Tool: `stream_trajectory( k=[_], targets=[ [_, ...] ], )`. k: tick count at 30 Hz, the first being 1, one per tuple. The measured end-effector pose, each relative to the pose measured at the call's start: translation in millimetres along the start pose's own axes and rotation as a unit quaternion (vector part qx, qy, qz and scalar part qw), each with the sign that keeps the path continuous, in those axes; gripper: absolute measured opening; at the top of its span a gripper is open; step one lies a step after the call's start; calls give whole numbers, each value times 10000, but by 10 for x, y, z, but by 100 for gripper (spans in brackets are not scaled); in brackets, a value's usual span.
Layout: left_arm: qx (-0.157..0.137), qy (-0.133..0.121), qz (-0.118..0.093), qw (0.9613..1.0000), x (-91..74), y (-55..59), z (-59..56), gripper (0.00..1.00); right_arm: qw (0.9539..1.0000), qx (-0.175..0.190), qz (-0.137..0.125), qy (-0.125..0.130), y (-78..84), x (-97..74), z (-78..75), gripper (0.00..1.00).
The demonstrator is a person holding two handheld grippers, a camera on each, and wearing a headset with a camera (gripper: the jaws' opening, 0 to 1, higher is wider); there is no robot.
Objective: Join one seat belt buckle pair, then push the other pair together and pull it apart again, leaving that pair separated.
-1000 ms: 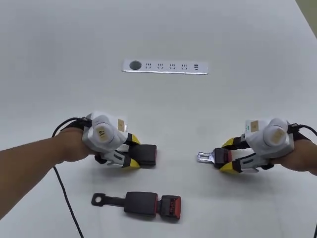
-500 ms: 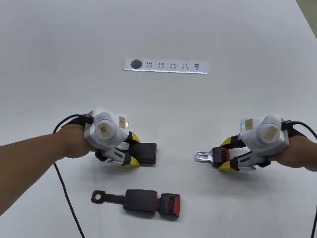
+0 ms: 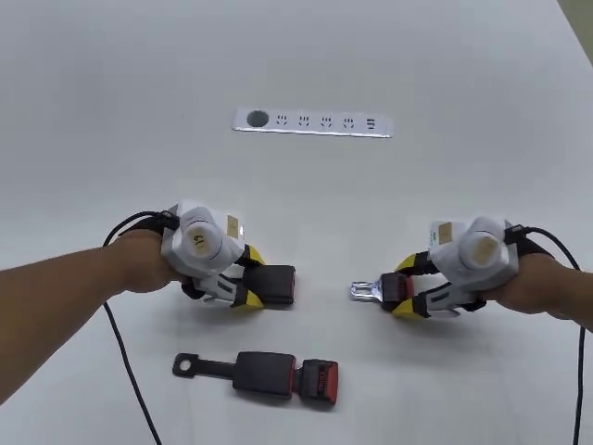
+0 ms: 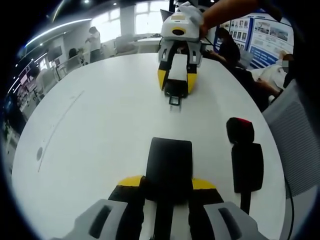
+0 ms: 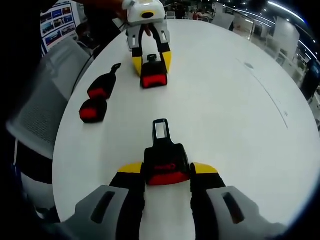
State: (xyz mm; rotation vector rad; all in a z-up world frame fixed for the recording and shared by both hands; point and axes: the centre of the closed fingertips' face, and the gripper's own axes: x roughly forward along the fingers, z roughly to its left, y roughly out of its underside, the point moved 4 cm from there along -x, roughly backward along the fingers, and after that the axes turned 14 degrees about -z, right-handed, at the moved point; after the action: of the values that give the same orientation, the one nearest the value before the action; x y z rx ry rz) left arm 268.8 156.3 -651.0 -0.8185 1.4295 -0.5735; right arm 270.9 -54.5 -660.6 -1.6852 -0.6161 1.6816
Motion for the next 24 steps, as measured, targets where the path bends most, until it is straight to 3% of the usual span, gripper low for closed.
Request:
stream_trajectory(
  k=[9,24],
  targets=[
    [1,1,18,10000,-8,10,-4,34,9999,-51,-120,-10,-145,235,54,33],
    [16,22,115,9999,-9,29,4,34,9991,-103,-381,-123,-356,475,103,33]
  ],
)
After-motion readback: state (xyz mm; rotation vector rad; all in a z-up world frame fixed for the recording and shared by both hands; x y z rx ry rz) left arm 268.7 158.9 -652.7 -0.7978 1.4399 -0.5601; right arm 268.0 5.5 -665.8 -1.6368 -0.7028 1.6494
